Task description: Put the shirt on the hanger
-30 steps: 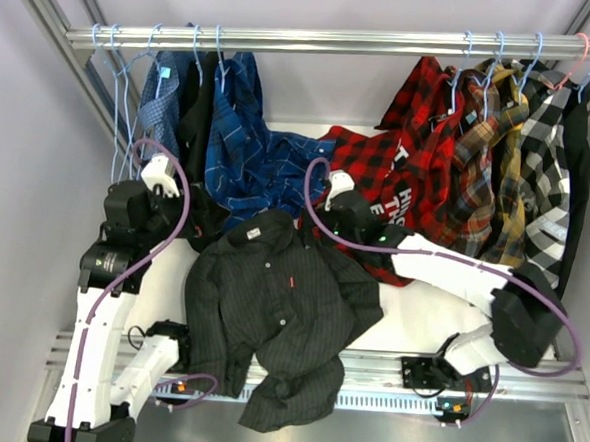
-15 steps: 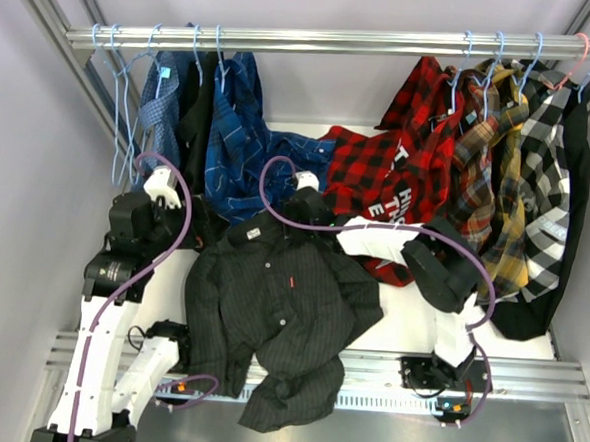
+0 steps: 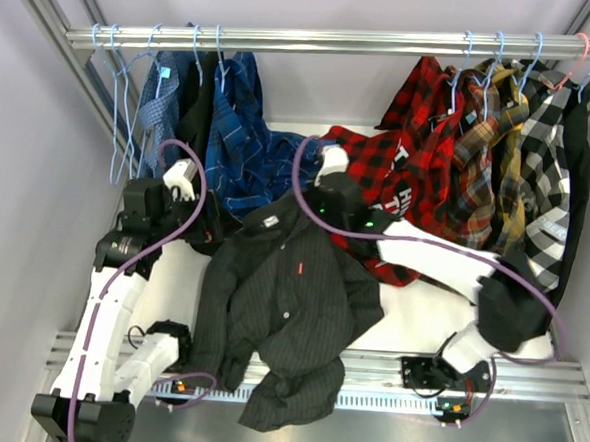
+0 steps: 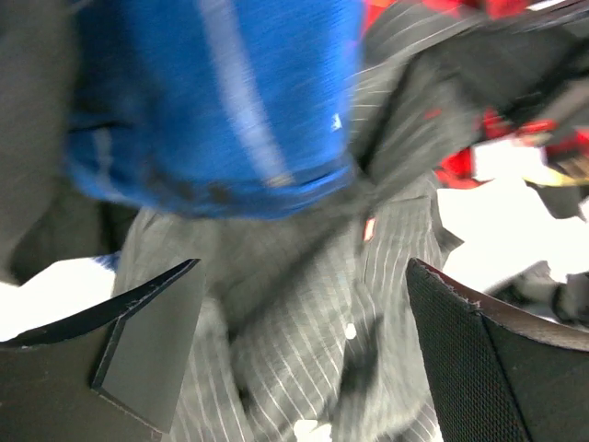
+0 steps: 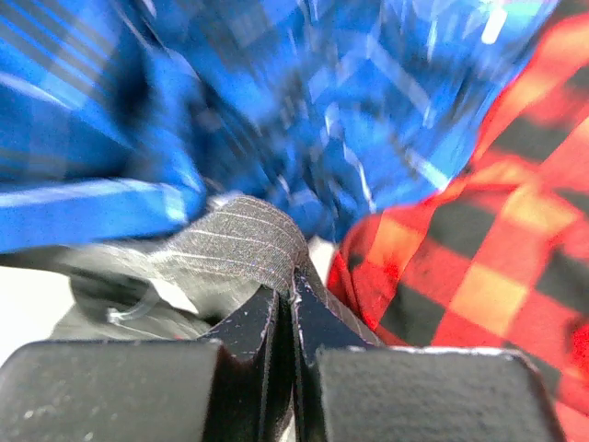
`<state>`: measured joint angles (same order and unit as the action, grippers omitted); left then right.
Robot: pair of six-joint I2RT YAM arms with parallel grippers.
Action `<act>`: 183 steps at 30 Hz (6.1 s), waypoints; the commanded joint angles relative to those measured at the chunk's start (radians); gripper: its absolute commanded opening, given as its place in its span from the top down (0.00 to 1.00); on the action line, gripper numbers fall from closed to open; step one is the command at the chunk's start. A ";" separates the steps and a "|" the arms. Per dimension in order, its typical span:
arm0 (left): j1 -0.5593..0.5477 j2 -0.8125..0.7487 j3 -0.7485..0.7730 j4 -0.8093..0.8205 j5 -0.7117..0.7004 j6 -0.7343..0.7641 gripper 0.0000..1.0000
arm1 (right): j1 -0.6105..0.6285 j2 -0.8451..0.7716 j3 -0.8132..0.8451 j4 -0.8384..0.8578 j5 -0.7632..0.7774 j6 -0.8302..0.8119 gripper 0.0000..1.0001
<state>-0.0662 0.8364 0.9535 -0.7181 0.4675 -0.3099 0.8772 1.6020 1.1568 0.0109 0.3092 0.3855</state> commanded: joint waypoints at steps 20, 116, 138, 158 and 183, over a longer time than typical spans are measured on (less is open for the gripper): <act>-0.402 0.446 0.378 0.282 0.050 0.211 0.09 | -0.056 -0.464 -0.053 -0.129 0.163 -0.043 1.00; -0.365 0.400 0.337 0.480 0.082 0.302 0.95 | -0.236 -0.044 0.451 -0.364 -0.645 -0.746 0.26; -0.365 0.513 0.560 0.336 -0.272 0.161 0.73 | -0.227 0.023 0.874 -0.594 0.022 -0.279 1.00; -0.359 0.355 0.817 0.076 -0.867 0.094 0.12 | -0.126 -0.065 0.620 -0.582 -0.056 -0.263 1.00; 0.417 0.500 0.805 0.032 -0.230 0.114 0.47 | -0.124 -0.100 0.512 -0.514 -0.105 -0.316 1.00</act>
<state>0.3466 1.3746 1.7870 -0.7578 0.1463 -0.2230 0.7486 1.5448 1.6749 -0.5617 0.1768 0.0887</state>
